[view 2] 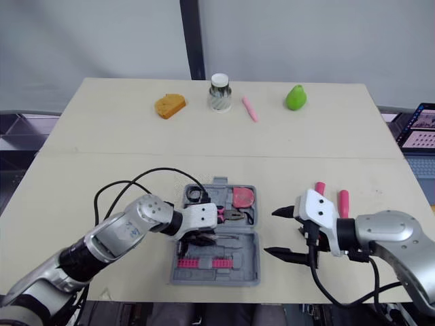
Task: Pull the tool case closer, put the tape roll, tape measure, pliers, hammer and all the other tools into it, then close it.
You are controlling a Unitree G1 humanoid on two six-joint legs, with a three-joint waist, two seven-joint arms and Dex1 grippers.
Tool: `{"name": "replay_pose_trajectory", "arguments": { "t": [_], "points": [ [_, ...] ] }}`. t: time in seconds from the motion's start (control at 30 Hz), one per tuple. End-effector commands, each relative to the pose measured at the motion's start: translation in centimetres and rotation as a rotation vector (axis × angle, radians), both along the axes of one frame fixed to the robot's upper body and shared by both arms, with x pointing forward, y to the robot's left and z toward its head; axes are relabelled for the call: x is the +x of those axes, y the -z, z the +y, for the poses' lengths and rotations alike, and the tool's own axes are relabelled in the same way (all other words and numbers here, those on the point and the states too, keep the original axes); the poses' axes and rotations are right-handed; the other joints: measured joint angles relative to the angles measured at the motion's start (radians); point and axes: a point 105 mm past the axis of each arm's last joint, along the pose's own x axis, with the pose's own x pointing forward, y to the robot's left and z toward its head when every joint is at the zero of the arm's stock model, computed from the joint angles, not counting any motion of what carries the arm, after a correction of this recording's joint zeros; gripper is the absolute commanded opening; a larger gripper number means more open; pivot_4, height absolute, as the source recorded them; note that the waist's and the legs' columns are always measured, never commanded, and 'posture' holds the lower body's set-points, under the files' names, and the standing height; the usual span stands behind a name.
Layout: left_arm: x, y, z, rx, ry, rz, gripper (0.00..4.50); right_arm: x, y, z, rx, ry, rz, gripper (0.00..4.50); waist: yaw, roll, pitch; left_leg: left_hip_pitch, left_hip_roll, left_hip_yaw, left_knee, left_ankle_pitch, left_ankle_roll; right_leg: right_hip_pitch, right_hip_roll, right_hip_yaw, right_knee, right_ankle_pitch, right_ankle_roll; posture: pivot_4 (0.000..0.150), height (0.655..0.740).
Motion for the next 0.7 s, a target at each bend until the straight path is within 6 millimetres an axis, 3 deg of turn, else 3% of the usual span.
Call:
{"name": "replay_pose_trajectory", "arguments": {
  "t": [0.03,0.27,0.57,0.7],
  "points": [
    [-0.4,-1.5,-0.5,-0.053,0.004,0.002,1.89,-0.2,-0.9,0.5,0.016,-0.022,-0.034,4.5,-0.001,0.0,0.0,0.0,0.0,0.0,0.0,0.0,0.0,0.0,0.0,0.0,0.0,0.0,0.0,0.15,0.74],
    [-0.8,-3.6,-0.7,-0.097,-0.009,0.016,1.89,0.0,-1.0,0.6,0.022,-0.024,-0.042,4.5,-0.001,0.0,0.0,0.0,0.0,0.0,0.0,0.0,0.0,0.0,0.0,0.0,0.0,0.0,0.0,0.15,0.74],
    [3.1,-5.0,2.4,-0.15,-0.122,-0.084,1.89,1.5,-2.1,0.3,0.014,-0.013,-0.109,4.5,-0.004,0.0,0.0,0.0,0.0,0.0,0.0,0.0,0.0,-0.001,0.0,0.0,0.0,0.0,0.0,0.15,0.74],
    [3.5,-5.1,2.7,-0.22,-0.063,-0.081,1.89,2.0,-2.5,0.2,0.017,-0.01,-0.127,4.5,-0.002,0.0,0.0,-0.001,0.0,0.0,0.0,0.0,0.0,-0.001,0.0,0.0,0.0,0.0,0.0,0.15,0.74]
  ]
}}
